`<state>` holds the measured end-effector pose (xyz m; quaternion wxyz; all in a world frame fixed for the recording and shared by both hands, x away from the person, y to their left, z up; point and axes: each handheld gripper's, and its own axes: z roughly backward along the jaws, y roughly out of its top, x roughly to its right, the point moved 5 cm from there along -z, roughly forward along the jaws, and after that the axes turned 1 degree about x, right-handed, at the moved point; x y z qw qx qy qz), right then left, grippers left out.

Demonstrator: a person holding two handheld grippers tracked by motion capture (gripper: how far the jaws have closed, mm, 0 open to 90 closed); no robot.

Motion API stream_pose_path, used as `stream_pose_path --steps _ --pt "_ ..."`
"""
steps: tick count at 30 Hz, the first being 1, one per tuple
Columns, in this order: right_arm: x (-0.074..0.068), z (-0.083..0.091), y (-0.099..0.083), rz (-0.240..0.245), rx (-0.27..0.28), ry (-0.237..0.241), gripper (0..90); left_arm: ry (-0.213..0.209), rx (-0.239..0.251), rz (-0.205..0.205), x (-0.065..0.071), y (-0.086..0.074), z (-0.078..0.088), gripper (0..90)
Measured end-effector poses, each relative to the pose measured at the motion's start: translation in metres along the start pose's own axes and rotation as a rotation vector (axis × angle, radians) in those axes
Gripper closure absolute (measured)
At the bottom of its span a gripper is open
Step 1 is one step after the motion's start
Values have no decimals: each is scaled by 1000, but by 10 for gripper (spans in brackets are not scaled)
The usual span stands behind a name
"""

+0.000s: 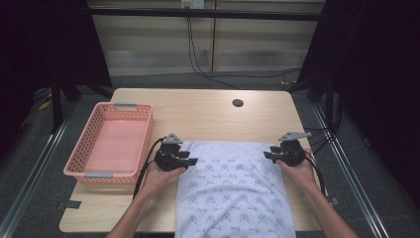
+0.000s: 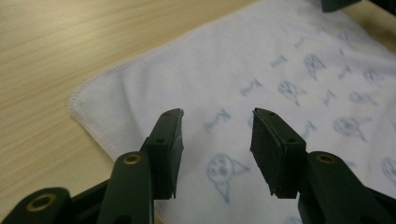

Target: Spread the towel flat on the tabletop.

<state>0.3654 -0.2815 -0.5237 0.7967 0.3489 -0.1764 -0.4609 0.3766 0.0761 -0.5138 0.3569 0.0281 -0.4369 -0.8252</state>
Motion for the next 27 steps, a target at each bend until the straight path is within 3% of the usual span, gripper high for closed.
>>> stream_pose_path --steps 1,2,4,6,7,11,14,18,20,23,27 --pt "6 -6 1 -12 -9 -4 588 2 -30 -3 -2 -1 -5 534" --pt "13 -9 2 -13 -22 -25 577 36 -50 -37 -4 0 -8 534" --pt "22 -12 5 -36 4 -31 586 29 -42 -31 -5 1 -11 527" --pt "30 -16 2 -31 -16 -43 601 53 -41 -32 -10 3 -13 501" --pt "33 -19 0 -51 -16 -26 593 51 -46 -19 -13 3 -14 481" --pt "34 -17 2 -44 -5 -53 540 81 -15 26 -28 7 -14 456" --pt "37 -18 1 -46 -2 -65 521 40 27 86 -35 9 -11 437" --pt "37 -20 -3 -52 -7 -52 503 94 13 72 -41 9 -10 429" --pt "33 -19 -3 -31 -18 -33 566 105 21 94 -44 7 -10 418" --pt "28 -19 -2 -23 -14 5 730 143 -16 68 -49 3 -10 407" --pt "25 -19 -2 -42 -10 20 813 159 -31 74 -56 0 -13 407"
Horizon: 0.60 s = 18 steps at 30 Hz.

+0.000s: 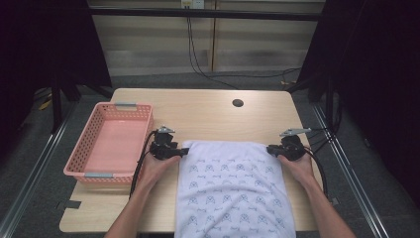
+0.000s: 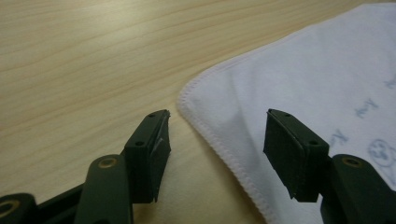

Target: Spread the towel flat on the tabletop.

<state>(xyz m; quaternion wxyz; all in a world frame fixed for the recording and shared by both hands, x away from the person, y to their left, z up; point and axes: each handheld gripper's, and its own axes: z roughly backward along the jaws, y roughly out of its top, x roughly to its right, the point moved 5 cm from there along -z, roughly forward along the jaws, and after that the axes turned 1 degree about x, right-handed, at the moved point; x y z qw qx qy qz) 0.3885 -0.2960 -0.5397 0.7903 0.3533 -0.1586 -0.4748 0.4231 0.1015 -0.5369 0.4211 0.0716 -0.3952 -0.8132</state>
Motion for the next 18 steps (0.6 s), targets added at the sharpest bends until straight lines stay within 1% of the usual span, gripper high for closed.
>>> stream_pose_path --steps 1,2,3,4,5,6,7,8,9,10,11,12,13,14,15,16,17,18 --pt "-1 0 0 -6 -3 1 819 -4 11 1 0 1 -1 406" --pt "-1 0 0 2 -2 0 825 1 13 -12 -2 2 -2 410" --pt "-1 0 0 -2 -3 -4 827 1 22 -9 -2 2 -4 414" --pt "-2 0 0 -5 -7 -6 827 -3 25 -20 -2 4 -6 416" --pt "-3 0 0 -7 -8 -7 827 -22 29 -20 1 6 -9 422" --pt "-3 0 0 -10 -6 -4 827 -33 19 -34 3 8 -12 443" --pt "-3 0 0 -11 -5 -4 827 -26 29 -37 6 9 -15 445" --pt "-3 0 0 -14 -3 1 827 -25 30 -49 9 10 -17 449" --pt "-3 0 0 -14 -2 6 827 -18 16 -77 13 11 -19 476" --pt "-3 -1 0 -12 -2 8 827 -28 4 -90 15 12 -19 542" --pt "-3 -1 1 -14 -2 10 827 -31 12 -83 17 12 -21 616" --pt "-2 -1 1 -17 -2 15 827 -27 16 -89 18 12 -22 733" --pt "-2 -1 1 -24 -2 18 826 -49 18 -89 18 11 -22 809" --pt "-2 0 1 -37 -4 21 826 -55 46 -61 19 11 -21 847" --pt "-2 2 2 -48 8 29 827 -89 63 -33 20 10 -19 859" --pt "-1 6 5 -67 34 43 828 -92 66 -28 21 11 -17 863" --pt "0 9 6 -75 45 51 829 -91 69 -37 22 12 -15 863" --pt "0 12 8 -85 57 57 829 -101 82 -37 24 14 -9 864"
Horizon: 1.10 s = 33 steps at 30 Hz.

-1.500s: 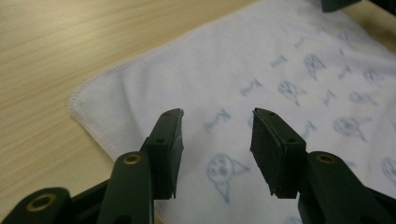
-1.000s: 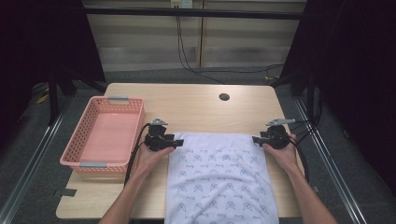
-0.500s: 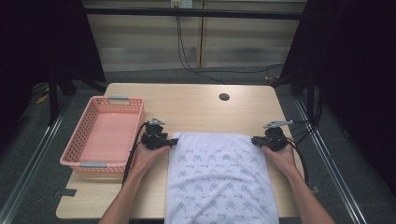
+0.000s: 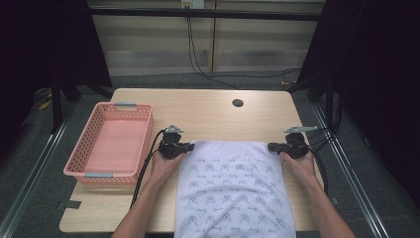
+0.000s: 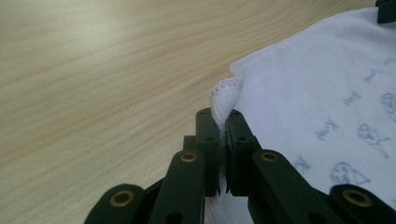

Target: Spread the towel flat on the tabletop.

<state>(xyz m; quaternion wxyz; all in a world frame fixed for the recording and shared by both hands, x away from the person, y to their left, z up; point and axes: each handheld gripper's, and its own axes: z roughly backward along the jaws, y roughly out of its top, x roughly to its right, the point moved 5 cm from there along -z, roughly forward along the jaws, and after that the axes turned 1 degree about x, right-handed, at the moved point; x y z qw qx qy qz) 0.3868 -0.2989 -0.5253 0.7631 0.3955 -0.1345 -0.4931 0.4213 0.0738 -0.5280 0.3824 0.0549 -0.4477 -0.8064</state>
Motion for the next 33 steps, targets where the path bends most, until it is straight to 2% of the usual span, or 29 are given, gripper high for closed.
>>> stream_pose_path --steps 2,3,5,8,11,13,17,21,25,27,30,33 --pt "-1 9 6 -18 38 23 831 -27 27 1 4 6 9 864" --pt "-2 14 10 -11 56 29 832 -34 37 -12 5 10 15 864" --pt "-5 24 19 -12 97 36 831 -27 55 -32 7 17 25 864" --pt "-7 37 34 -29 155 50 832 -25 89 -37 5 33 44 864" --pt "-7 49 53 -36 206 64 832 -14 126 -58 4 50 61 864" --pt "-8 58 70 -22 235 62 832 -2 144 -75 2 62 71 864" --pt "-9 65 99 4 272 65 832 17 179 -66 -8 86 82 865" --pt "-6 66 127 4 298 57 833 33 203 -57 -16 107 86 865" --pt "-1 70 148 9 302 35 834 41 225 -61 -19 125 88 865" --pt "1 72 158 -7 322 51 836 52 228 -63 -21 134 90 865" --pt "2 74 171 2 314 41 836 67 270 -57 -21 149 96 866" --pt "4 78 184 -13 339 49 836 82 291 -59 -23 163 104 865"
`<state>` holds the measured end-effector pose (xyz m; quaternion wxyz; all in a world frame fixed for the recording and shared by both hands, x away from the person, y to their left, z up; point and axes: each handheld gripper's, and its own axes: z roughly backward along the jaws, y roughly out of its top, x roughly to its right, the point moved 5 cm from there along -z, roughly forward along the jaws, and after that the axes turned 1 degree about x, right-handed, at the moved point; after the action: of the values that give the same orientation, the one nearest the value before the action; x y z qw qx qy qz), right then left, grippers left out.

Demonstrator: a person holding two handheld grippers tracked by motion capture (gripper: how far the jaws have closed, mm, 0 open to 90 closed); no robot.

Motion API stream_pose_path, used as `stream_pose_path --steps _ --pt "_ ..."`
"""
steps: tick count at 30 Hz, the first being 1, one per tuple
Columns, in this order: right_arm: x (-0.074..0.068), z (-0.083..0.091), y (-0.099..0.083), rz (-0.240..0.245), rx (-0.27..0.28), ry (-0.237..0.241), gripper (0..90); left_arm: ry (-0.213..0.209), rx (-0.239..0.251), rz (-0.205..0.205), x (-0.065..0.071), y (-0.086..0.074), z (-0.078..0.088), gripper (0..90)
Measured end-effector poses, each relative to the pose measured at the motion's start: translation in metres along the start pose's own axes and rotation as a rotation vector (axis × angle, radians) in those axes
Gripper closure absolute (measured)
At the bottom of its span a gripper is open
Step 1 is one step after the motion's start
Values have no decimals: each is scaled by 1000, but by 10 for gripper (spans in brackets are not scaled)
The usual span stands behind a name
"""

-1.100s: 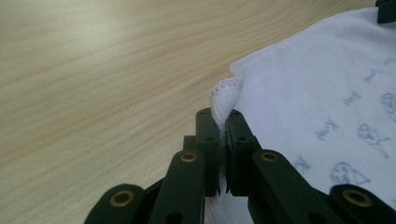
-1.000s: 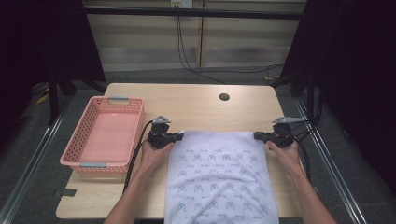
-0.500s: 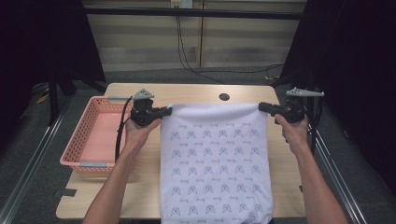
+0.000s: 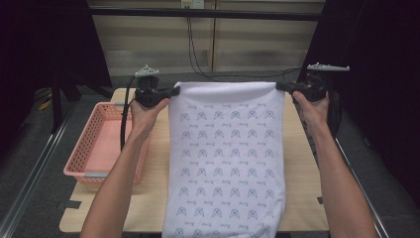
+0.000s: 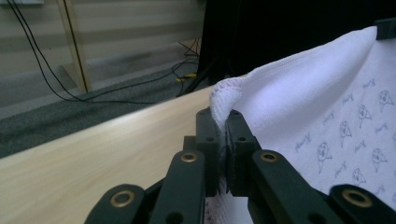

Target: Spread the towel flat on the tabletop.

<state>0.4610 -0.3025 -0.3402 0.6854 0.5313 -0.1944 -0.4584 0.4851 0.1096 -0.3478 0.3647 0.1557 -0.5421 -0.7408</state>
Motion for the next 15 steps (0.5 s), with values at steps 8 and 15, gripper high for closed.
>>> stream_pose_path --steps 8,15 --pt "-6 5 25 2 74 7 839 -16 18 -15 2 9 8 867" --pt "-9 3 -28 -28 9 62 840 -88 -74 -10 14 -43 3 865"
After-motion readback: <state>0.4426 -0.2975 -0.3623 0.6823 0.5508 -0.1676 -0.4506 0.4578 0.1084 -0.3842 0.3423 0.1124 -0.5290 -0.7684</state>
